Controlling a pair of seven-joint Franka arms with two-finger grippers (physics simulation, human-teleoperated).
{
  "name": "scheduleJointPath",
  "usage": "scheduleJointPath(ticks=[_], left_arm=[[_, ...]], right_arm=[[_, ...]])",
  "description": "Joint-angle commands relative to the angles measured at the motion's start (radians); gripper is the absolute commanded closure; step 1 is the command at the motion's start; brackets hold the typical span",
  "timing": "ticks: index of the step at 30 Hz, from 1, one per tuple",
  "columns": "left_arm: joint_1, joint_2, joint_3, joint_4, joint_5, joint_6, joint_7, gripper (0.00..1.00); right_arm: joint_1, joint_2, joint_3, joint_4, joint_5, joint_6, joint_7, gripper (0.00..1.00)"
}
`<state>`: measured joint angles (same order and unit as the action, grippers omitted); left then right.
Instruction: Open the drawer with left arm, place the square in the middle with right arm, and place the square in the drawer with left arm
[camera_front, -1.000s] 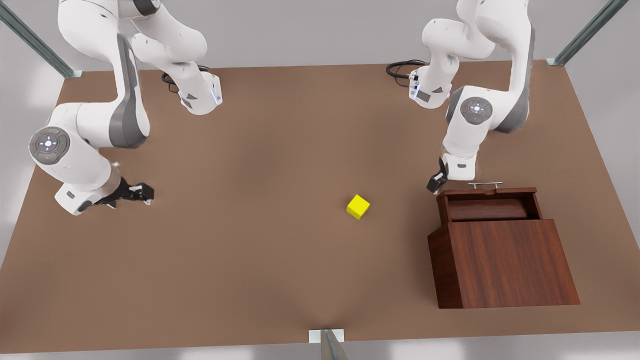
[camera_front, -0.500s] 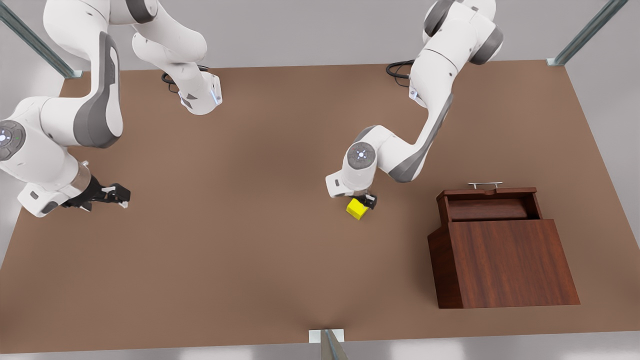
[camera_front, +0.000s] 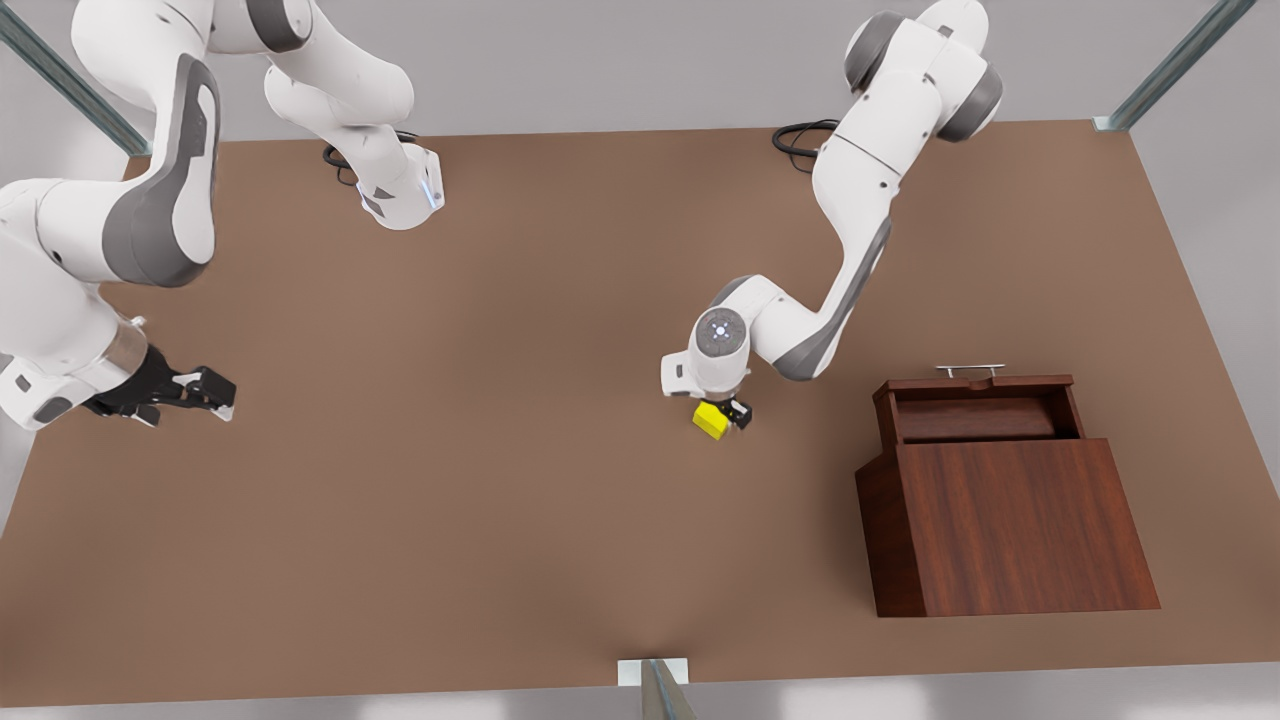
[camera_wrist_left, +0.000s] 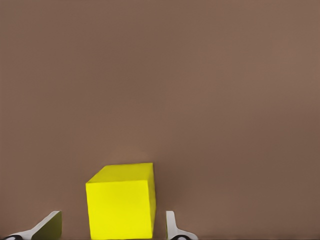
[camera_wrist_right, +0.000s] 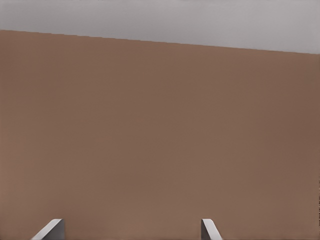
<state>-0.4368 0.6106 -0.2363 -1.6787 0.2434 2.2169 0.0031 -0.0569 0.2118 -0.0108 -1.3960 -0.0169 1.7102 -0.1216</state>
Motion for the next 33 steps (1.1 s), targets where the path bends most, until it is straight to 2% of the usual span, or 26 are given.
scheduleJointPath(ticks=[1, 8, 31, 33], left_arm=[[0.000, 0.000, 0.000, -0.007, 0.002, 0.004, 0.000, 0.00], [-0.003, 0.000, 0.012, -0.053, 0.013, 0.027, -0.003, 0.00], [-0.011, 0.078, 0.035, -0.055, 0.089, 0.101, -0.018, 0.00], [-0.011, 0.084, 0.035, -0.055, 0.089, 0.107, -0.020, 0.07]], right_arm=[[0.000, 0.000, 0.000, 0.000, 0.000, -0.001, 0.000, 0.00], [0.000, 0.003, 0.002, 0.000, 0.029, 0.011, -0.001, 0.00], [0.014, -0.006, 0.011, 0.022, 0.006, 0.000, -0.006, 0.00], [0.012, -0.005, 0.011, 0.022, 0.006, 0.003, -0.004, 0.00]])
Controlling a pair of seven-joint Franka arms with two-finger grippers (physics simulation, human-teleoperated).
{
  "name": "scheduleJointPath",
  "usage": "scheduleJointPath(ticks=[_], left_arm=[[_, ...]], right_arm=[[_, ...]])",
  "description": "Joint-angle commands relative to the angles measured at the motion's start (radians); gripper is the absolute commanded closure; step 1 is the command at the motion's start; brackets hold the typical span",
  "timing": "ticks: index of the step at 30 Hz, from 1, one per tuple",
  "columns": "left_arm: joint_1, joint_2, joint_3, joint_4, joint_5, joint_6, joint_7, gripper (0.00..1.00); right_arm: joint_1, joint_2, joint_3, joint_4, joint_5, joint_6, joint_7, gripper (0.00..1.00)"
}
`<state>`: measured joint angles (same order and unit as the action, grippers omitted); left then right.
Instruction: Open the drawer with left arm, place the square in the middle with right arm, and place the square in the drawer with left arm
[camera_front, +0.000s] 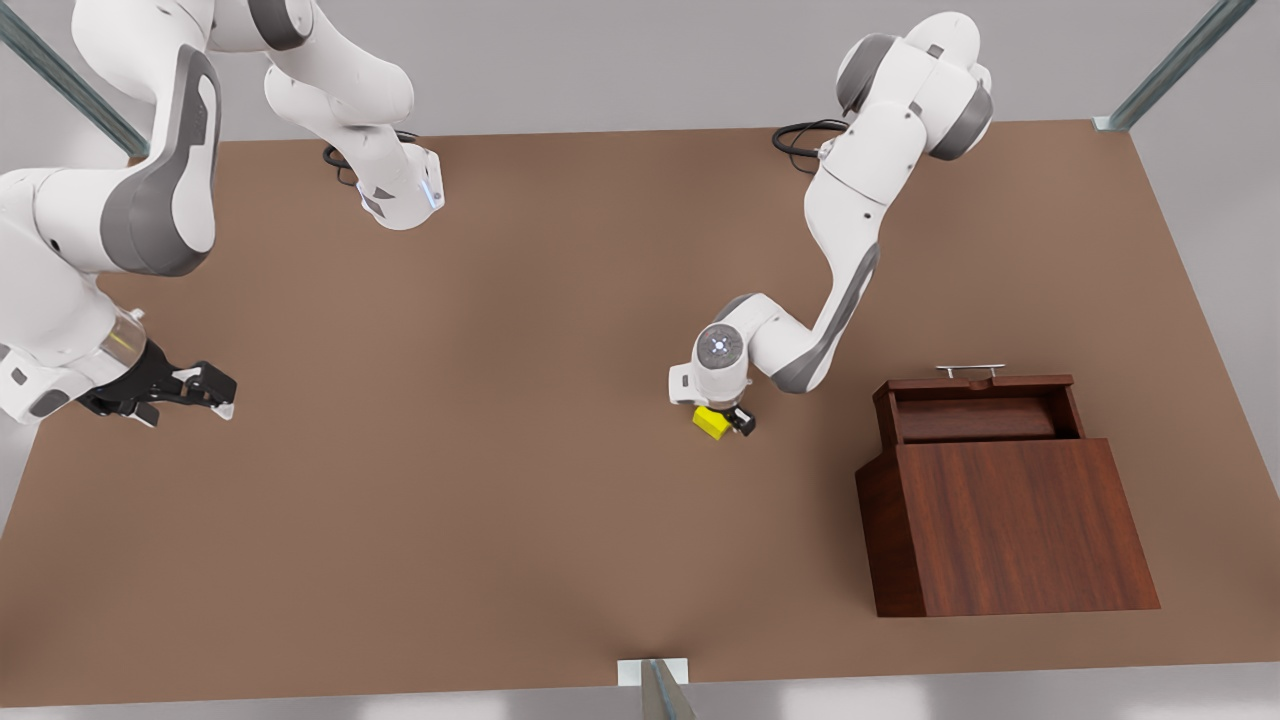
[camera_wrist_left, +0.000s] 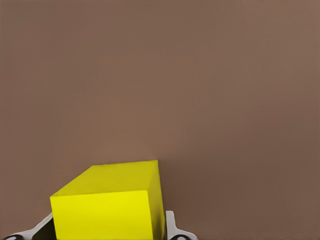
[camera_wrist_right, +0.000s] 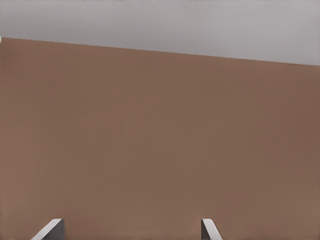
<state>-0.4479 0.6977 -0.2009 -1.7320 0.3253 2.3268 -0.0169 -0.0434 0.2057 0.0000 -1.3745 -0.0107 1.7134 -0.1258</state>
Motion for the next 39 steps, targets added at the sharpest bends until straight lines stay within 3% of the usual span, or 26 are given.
scheduleJointPath(ticks=[1, 8, 20, 27, 33, 39], left_arm=[[0.000, 0.003, 0.001, -0.001, 0.008, 0.006, 0.000, 0.10], [-0.002, 0.009, 0.002, 0.002, 0.008, 0.014, -0.011, 0.25], [0.000, -0.032, 0.000, 0.009, 0.008, -0.017, -0.028, 0.28], [0.008, -0.213, 0.003, 0.014, -0.074, -0.182, -0.054, 0.27], [0.012, -0.337, 0.092, 0.014, -0.235, -0.290, -0.046, 0.27], [0.009, -0.420, 0.227, 0.003, -0.267, -0.434, -0.037, 0.27]], right_arm=[[-0.001, 0.001, 0.000, 0.000, 0.000, 0.000, 0.000, 0.00], [-0.003, 0.001, -0.002, 0.002, 0.000, 0.002, 0.000, 0.00], [-0.003, -0.002, -0.002, 0.002, 0.011, 0.006, 0.000, 0.00], [-0.003, 0.006, -0.003, 0.028, 0.012, -0.006, 0.000, 0.00], [-0.013, 0.003, -0.009, 0.034, 0.018, -0.046, 0.002, 0.00], [-0.015, 0.007, -0.008, 0.034, 0.020, -0.041, 0.003, 0.00]])
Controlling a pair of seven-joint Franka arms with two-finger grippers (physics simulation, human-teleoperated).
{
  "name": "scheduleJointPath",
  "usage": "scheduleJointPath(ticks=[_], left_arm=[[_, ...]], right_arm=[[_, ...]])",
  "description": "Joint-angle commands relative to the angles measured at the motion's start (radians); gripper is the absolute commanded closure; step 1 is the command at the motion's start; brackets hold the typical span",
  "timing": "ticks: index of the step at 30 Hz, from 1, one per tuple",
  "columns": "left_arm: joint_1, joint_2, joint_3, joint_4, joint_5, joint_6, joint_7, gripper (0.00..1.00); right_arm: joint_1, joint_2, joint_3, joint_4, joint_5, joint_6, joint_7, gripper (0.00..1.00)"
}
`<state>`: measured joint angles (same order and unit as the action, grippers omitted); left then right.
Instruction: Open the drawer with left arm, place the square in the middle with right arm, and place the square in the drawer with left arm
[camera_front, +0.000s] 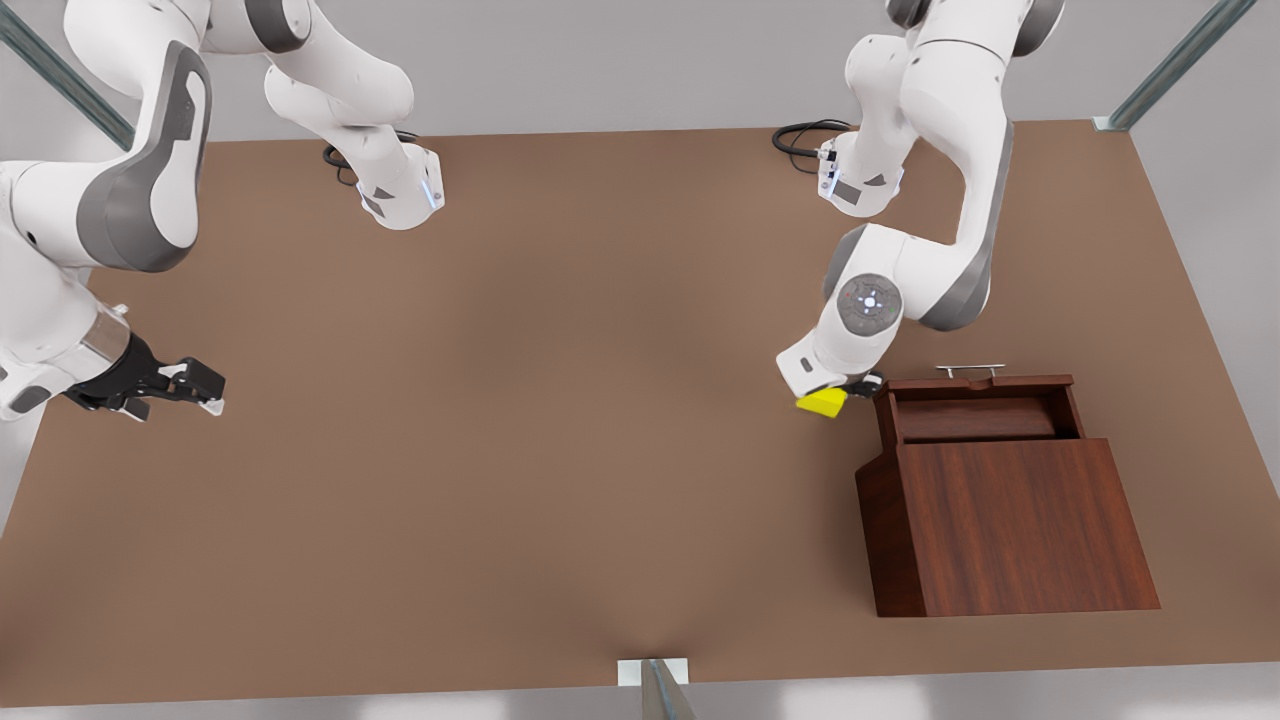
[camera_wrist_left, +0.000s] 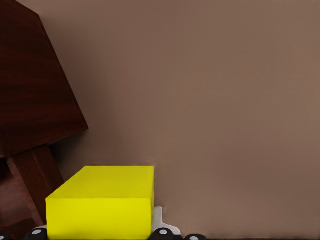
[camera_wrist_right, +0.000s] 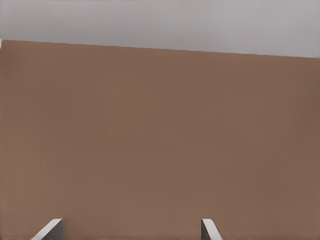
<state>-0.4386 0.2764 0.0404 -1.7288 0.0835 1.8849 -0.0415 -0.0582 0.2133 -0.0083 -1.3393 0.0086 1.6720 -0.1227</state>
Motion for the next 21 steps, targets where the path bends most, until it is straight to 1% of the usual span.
scheduleJointPath(ticks=[1, 6, 15, 21], left_arm=[[0.000, -0.002, 0.009, 0.000, -0.025, -0.003, 0.006, 0.26], [-0.002, -0.010, 0.118, -0.005, -0.025, -0.026, 0.095, 0.26], [-0.003, -0.008, 0.271, -0.029, -0.025, -0.044, 0.132, 0.25], [-0.002, 0.013, 0.312, -0.032, -0.021, -0.010, 0.137, 0.24]], right_arm=[[0.001, 0.000, 0.001, 0.000, 0.001, 0.000, 0.000, 0.00], [0.000, 0.000, 0.001, 0.000, -0.001, 0.000, 0.002, 0.00], [-0.023, -0.026, -0.001, -0.001, -0.012, -0.017, -0.005, 0.00], [-0.022, -0.015, 0.001, 0.000, -0.001, -0.003, -0.003, 0.00]])
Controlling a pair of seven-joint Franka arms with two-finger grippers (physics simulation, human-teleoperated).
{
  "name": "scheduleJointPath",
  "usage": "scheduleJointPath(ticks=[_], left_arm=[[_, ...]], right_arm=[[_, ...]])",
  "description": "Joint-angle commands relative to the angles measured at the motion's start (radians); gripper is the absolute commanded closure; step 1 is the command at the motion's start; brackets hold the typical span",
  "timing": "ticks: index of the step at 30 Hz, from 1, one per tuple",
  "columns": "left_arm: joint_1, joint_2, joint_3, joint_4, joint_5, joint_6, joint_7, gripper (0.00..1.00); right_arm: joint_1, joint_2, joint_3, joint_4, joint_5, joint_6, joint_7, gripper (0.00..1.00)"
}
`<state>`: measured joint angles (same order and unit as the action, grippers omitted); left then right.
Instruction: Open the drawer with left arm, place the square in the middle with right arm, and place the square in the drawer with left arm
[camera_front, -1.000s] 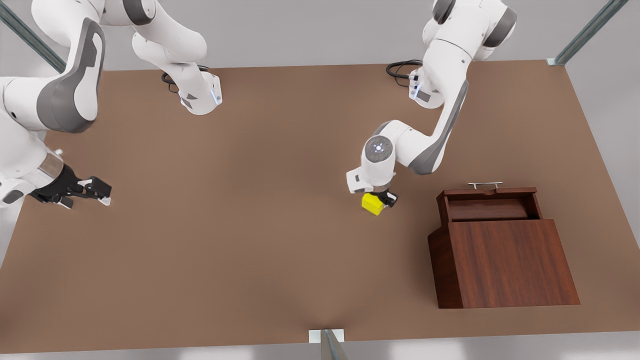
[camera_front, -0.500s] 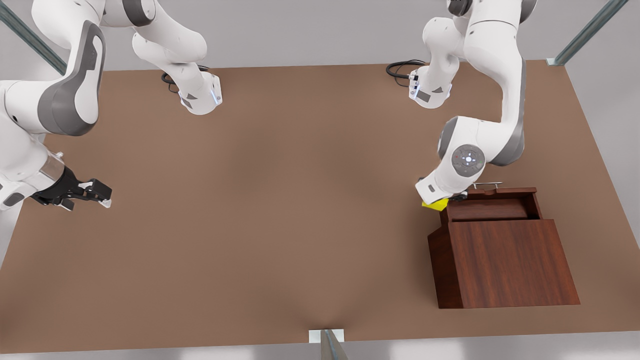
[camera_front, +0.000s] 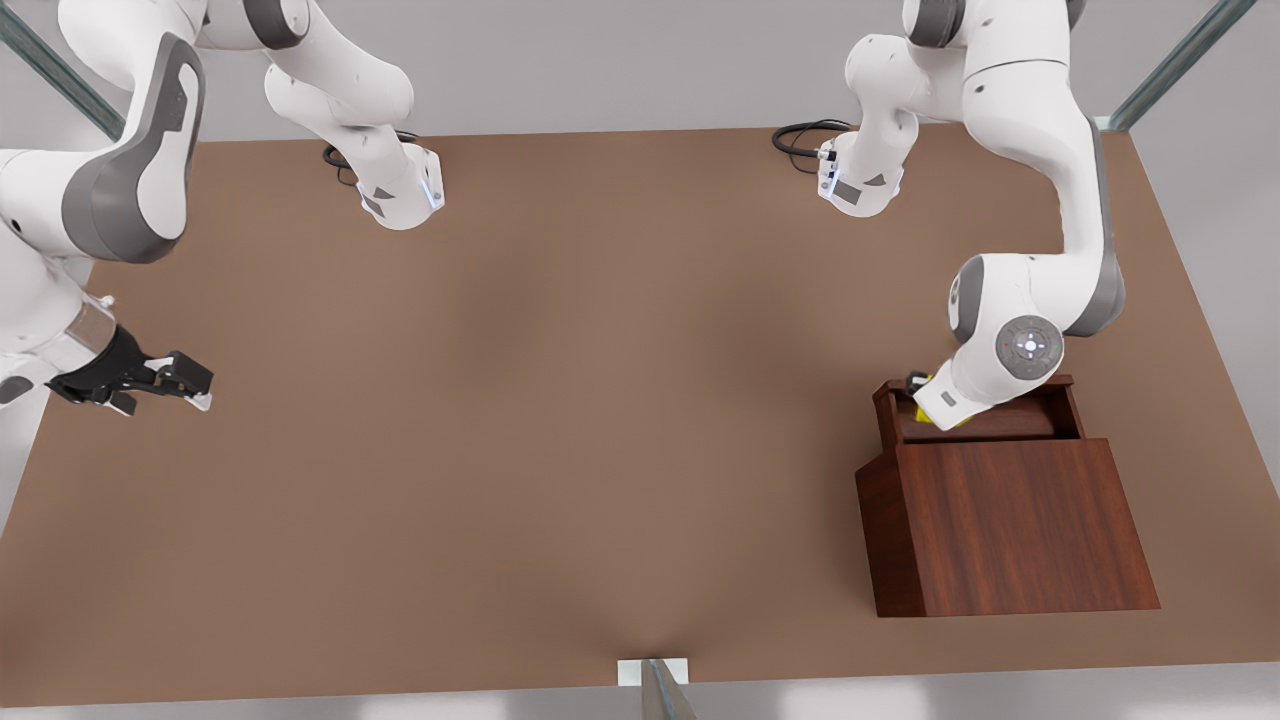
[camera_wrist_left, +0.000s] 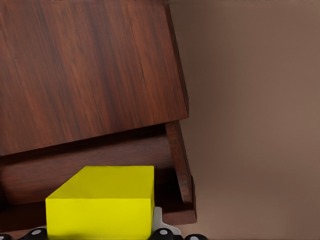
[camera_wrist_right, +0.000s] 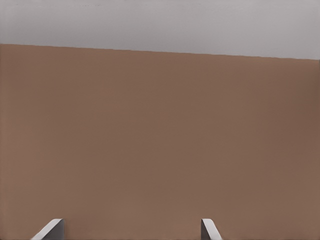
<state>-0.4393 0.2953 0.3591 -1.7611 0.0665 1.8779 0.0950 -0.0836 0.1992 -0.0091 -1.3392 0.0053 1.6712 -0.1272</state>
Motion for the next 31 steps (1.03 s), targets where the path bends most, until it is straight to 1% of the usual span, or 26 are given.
scheduleJointPath(ticks=[1, 8, 9, 10, 15, 17, 18, 19, 20, 22, 23, 24, 25, 26, 27, 31], left_arm=[[-0.001, 0.001, 0.001, 0.000, -0.002, 0.006, 0.000, 0.24], [0.002, 0.030, 0.023, 0.000, 0.001, 0.035, 0.020, 0.22], [0.001, 0.038, 0.023, 0.000, -0.001, 0.041, 0.020, 0.19], [0.001, 0.038, 0.023, 0.000, -0.001, 0.041, 0.020, 0.00], [0.001, 0.031, 0.026, 0.000, -0.001, 0.027, 0.017, 0.00], [-0.001, 0.018, 0.024, 0.014, -0.005, -0.026, 0.011, 0.00], [0.001, 0.007, 0.023, 0.043, -0.010, -0.068, 0.017, 0.00], [-0.003, 0.022, 0.020, 0.139, -0.040, -0.172, -0.003, 0.00], [-0.007, 0.015, 0.015, 0.187, -0.045, -0.244, -0.006, 0.00], [-0.009, -0.030, 0.012, 0.195, -0.043, -0.267, -0.003, 0.00], [-0.009, -0.076, 0.006, 0.201, -0.034, -0.286, -0.009, 0.00], [0.037, -0.102, -0.081, 0.215, -0.014, -0.290, -0.009, 0.00], [0.215, -0.145, -0.262, 0.216, 0.003, -0.292, -0.009, 0.00], [0.293, -0.160, -0.345, 0.218, 0.018, -0.289, -0.009, 0.00], [0.353, -0.162, -0.400, 0.218, 0.053, -0.284, -0.009, 0.00], [0.356, -0.154, -0.404, 0.219, 0.061, -0.269, -0.011, 0.00]], right_arm=[[0.001, 0.000, 0.000, 0.000, -0.002, 0.001, 0.000, 0.00], [0.007, 0.011, 0.001, 0.000, -0.014, 0.013, 0.000, 0.00], [0.007, 0.011, 0.001, 0.000, -0.014, 0.013, 0.000, 0.00], [0.008, 0.012, 0.001, 0.000, -0.016, 0.013, 0.000, 0.00], [0.005, 0.011, 0.001, 0.000, -0.016, 0.013, 0.000, 0.00], [0.005, 0.011, 0.001, 0.000, -0.016, 0.013, 0.000, 0.00], [0.004, 0.011, 0.001, 0.000, -0.015, 0.013, 0.000, 0.00], [0.007, 0.009, 0.001, 0.002, -0.018, 0.012, 0.000, 0.00], [0.007, 0.009, 0.001, 0.000, -0.016, 0.012, -0.002, 0.00], [0.010, 0.011, 0.003, 0.000, -0.016, 0.013, 0.000, 0.00], [0.010, 0.012, 0.003, 0.000, -0.016, 0.013, 0.000, 0.00], [0.008, 0.012, 0.003, 0.000, -0.018, 0.013, 0.000, 0.00], [0.011, 0.012, 0.003, 0.000, -0.018, 0.013, 0.000, 0.00], [0.011, 0.011, 0.003, 0.000, -0.016, 0.013, 0.000, 0.00], [0.013, 0.011, 0.003, 0.000, -0.018, 0.012, 0.000, 0.00], [0.015, 0.011, 0.004, 0.000, -0.019, 0.013, 0.000, 0.00]])
